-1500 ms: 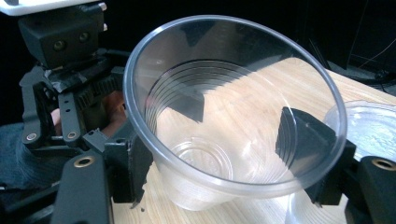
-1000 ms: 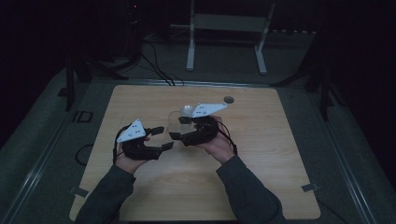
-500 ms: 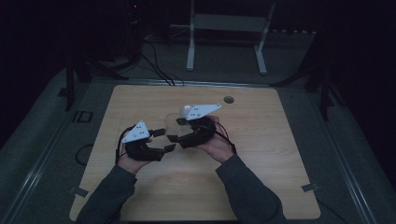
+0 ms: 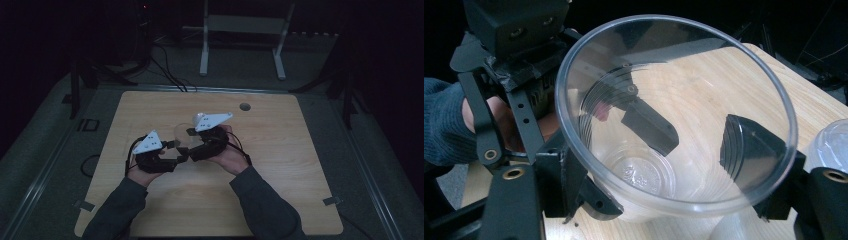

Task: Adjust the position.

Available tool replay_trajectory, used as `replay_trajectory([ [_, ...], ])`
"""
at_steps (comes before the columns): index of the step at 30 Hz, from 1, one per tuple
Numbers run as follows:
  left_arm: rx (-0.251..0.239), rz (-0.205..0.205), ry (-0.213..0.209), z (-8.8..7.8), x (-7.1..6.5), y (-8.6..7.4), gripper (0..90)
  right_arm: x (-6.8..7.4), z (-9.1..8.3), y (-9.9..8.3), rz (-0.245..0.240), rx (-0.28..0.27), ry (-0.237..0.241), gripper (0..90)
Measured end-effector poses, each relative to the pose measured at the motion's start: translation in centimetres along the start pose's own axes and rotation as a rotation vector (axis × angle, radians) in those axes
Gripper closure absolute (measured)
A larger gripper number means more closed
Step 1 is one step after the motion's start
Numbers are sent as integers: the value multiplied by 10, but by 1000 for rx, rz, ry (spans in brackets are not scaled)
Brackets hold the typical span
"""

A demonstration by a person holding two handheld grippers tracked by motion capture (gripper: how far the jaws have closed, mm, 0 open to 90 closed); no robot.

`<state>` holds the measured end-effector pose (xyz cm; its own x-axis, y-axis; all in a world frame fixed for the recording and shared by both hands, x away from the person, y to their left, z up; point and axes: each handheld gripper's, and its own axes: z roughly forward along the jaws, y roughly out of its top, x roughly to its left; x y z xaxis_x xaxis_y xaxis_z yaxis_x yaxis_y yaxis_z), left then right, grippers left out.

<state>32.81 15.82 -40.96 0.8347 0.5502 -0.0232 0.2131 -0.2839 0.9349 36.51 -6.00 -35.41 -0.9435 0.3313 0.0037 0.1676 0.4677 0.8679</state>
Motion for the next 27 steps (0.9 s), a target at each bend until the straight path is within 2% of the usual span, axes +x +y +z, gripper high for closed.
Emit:
replay_trajectory([
  [13,-38,-11,4,-2,1,0,412,-2,0,-5,79,-107,63,218],
  [19,-60,-24,2,-3,2,-1,412,-3,1,-9,121,-181,70,230],
  [27,-83,-34,7,-5,2,-1,412,-3,0,-11,152,-261,53,243],
])
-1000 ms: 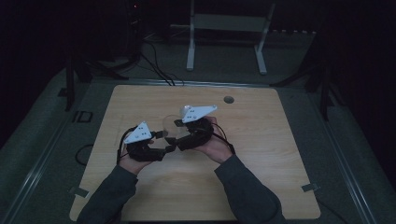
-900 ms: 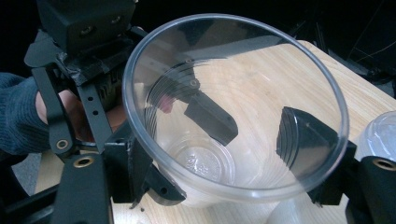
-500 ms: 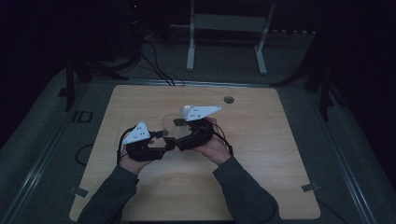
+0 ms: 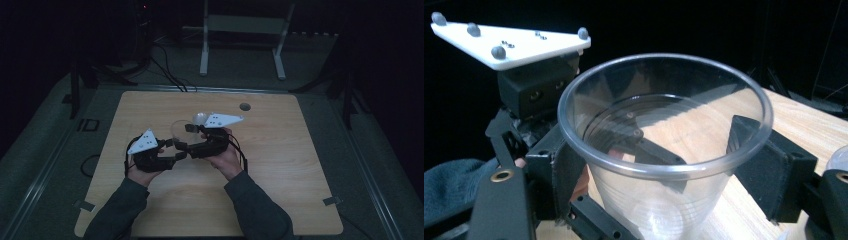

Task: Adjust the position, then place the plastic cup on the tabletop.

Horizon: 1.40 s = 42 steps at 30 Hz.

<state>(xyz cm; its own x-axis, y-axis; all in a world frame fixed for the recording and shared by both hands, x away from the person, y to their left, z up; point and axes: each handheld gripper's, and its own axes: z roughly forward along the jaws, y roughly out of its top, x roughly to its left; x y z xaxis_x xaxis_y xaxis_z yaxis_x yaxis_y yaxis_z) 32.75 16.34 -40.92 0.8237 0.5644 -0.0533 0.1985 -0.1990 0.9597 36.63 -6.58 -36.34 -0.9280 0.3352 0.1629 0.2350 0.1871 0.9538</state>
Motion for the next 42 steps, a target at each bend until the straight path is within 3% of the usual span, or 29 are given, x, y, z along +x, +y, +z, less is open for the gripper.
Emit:
replay_trajectory([
  [12,3,-6,-7,1,1,-1,409,2,0,0,-15,-10,-5,287],
  [17,12,1,-2,2,0,0,342,2,0,1,-34,3,-14,303],
  [42,-8,-2,31,-10,6,1,314,-3,-18,-4,-82,48,-104,308],
])
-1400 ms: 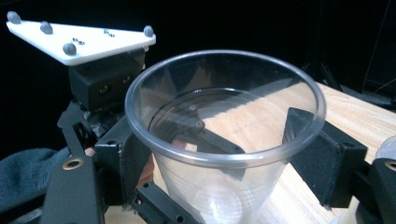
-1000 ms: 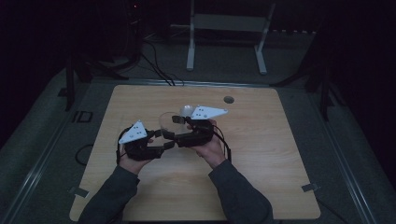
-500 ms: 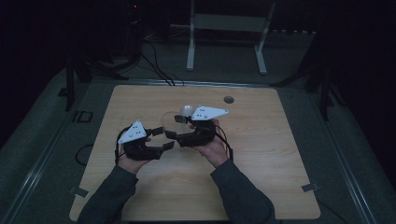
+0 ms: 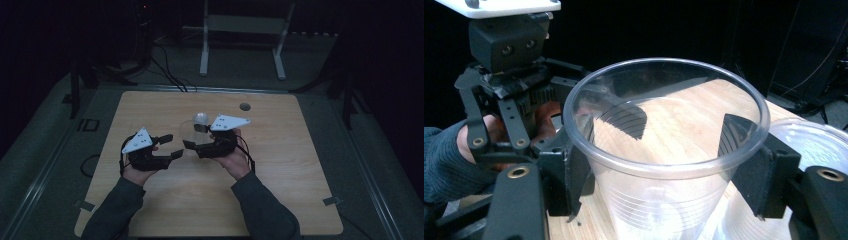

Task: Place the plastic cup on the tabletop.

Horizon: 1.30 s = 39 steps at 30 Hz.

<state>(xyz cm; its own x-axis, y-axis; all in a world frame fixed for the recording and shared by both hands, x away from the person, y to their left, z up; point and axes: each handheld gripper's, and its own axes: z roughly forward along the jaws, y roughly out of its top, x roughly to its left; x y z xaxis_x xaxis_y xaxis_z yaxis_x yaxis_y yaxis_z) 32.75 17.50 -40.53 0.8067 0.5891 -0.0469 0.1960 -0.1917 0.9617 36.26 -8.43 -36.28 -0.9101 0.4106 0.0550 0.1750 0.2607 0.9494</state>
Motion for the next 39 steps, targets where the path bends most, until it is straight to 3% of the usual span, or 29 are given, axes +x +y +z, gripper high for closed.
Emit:
replay_trajectory([
  [39,4,-4,5,2,2,-2,315,-11,-23,-17,3,26,-67,311],
])
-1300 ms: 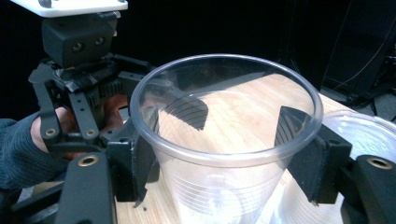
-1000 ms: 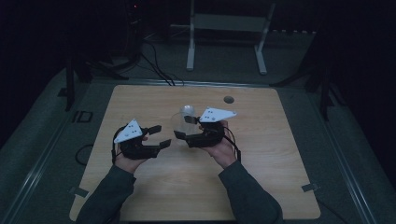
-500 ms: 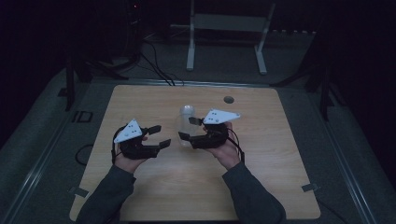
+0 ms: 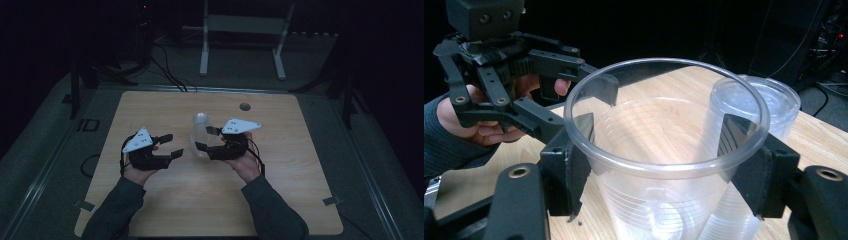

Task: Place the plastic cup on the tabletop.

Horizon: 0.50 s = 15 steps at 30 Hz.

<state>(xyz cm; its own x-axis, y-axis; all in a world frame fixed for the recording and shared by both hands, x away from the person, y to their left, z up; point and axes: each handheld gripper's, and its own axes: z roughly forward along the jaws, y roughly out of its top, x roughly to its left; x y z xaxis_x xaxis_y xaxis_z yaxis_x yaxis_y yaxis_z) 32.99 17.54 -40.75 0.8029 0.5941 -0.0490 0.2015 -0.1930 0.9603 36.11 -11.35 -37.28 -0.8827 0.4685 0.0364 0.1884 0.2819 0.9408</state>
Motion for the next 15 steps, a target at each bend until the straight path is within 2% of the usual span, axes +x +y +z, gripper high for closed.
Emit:
replay_trajectory([
  [15,-1,3,2,0,0,0,315,-6,-6,-12,28,3,-19,313],
])
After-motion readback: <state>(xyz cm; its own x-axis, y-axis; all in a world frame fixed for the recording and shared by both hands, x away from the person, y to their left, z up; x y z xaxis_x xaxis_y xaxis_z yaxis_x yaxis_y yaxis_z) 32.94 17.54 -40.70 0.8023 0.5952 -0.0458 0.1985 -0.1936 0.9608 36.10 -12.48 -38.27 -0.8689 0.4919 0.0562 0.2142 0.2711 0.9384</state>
